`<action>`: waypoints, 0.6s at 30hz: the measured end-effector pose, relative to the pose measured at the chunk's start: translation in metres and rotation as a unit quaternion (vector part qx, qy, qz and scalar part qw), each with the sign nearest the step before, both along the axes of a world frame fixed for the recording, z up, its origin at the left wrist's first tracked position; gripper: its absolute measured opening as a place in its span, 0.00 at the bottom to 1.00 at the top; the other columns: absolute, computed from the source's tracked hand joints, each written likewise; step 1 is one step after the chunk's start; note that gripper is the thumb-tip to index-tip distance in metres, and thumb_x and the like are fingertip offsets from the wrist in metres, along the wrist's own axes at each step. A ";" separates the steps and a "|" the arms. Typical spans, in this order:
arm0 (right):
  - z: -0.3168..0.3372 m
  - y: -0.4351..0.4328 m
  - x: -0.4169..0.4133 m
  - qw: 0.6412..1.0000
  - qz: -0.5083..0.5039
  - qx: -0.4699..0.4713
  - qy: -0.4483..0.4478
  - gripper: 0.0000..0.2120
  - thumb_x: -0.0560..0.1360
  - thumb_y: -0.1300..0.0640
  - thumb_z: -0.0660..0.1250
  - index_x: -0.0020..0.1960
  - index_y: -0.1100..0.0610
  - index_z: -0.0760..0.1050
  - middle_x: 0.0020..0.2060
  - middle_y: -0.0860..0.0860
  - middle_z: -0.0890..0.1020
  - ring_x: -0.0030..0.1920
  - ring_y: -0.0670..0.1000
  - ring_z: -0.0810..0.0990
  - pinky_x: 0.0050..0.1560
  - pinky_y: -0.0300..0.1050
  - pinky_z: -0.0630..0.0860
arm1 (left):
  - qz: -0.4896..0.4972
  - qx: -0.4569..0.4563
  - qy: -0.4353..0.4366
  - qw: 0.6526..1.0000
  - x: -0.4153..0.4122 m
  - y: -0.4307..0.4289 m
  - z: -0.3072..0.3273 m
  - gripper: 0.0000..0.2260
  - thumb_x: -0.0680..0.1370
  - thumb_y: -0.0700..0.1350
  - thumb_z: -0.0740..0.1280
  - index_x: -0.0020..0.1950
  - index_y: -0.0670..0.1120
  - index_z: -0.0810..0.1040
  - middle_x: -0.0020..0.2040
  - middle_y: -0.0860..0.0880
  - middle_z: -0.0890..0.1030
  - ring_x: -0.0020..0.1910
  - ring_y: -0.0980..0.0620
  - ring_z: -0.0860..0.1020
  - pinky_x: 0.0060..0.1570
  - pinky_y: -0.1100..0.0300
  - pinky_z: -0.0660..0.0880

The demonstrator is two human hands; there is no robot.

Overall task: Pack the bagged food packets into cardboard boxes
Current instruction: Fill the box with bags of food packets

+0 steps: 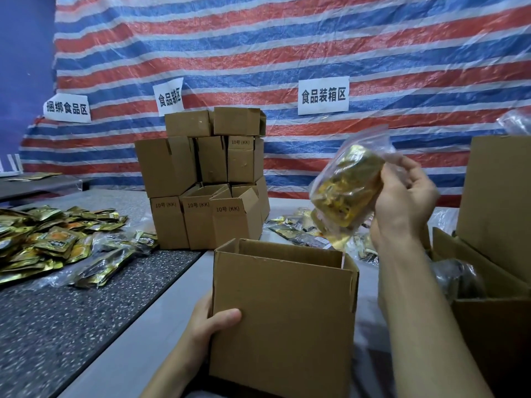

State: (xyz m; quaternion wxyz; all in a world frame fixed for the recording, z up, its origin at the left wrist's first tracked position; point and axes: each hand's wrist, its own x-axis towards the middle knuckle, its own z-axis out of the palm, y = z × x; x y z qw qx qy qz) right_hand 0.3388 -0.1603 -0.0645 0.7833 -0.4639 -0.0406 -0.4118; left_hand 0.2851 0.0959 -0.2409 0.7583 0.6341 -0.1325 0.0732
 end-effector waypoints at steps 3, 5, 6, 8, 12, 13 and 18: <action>0.015 -0.002 -0.010 0.995 0.027 0.097 -0.022 0.10 0.79 0.63 0.66 0.43 0.50 0.79 0.39 0.47 0.82 0.45 0.48 0.83 0.54 0.55 0.83 | 0.006 0.011 -0.003 1.000 -0.001 -0.002 -0.001 0.29 0.59 0.51 0.77 0.59 0.44 0.82 0.55 0.36 0.85 0.52 0.38 0.85 0.44 0.52 0.82; 0.022 -0.001 -0.014 0.987 0.065 0.144 -0.012 0.10 0.79 0.64 0.66 0.42 0.52 0.79 0.38 0.48 0.84 0.45 0.49 0.86 0.50 0.53 0.84 | 0.018 0.032 -0.008 0.999 -0.001 -0.004 -0.002 0.36 0.58 0.53 0.79 0.64 0.43 0.78 0.56 0.38 0.85 0.53 0.39 0.85 0.45 0.54 0.82; 0.024 0.000 -0.015 0.986 0.079 0.147 -0.001 0.10 0.79 0.64 0.67 0.42 0.54 0.79 0.37 0.49 0.85 0.43 0.49 0.86 0.47 0.51 0.85 | 0.026 0.042 -0.010 0.999 -0.001 -0.005 -0.003 0.40 0.57 0.55 0.81 0.65 0.43 0.76 0.57 0.40 0.85 0.54 0.41 0.85 0.45 0.54 0.82; 0.025 0.005 -0.016 0.988 0.098 0.116 0.038 0.08 0.79 0.65 0.67 0.42 0.56 0.78 0.38 0.52 0.84 0.41 0.51 0.86 0.42 0.50 0.85 | 0.048 0.054 -0.014 0.997 -0.002 -0.007 -0.004 0.45 0.54 0.59 0.84 0.67 0.46 0.74 0.58 0.42 0.84 0.56 0.42 0.84 0.48 0.52 0.82; 0.016 0.021 -0.013 0.981 0.121 -0.054 0.141 0.05 0.78 0.63 0.67 0.44 0.57 0.76 0.45 0.58 0.83 0.47 0.55 0.83 0.47 0.58 0.83 | 0.069 0.057 -0.018 0.996 -0.001 -0.005 -0.008 0.46 0.53 0.59 0.86 0.68 0.49 0.73 0.60 0.42 0.83 0.58 0.41 0.83 0.51 0.48 0.82; 0.014 0.024 -0.013 0.973 0.122 -0.111 0.160 0.04 0.79 0.61 0.67 0.45 0.56 0.77 0.46 0.60 0.84 0.47 0.54 0.83 0.44 0.55 0.82 | 0.070 0.058 -0.020 0.996 0.000 -0.004 -0.008 0.46 0.53 0.58 0.86 0.67 0.49 0.73 0.60 0.41 0.83 0.59 0.41 0.82 0.52 0.47 0.82; 0.008 0.027 -0.020 0.915 0.049 -0.376 0.136 0.04 0.79 0.53 0.68 0.46 0.51 0.77 0.42 0.50 0.82 0.45 0.50 0.82 0.42 0.50 0.79 | 0.062 0.090 -0.034 0.993 0.000 -0.004 -0.009 0.44 0.56 0.57 0.87 0.69 0.54 0.73 0.62 0.41 0.82 0.62 0.41 0.81 0.58 0.41 0.79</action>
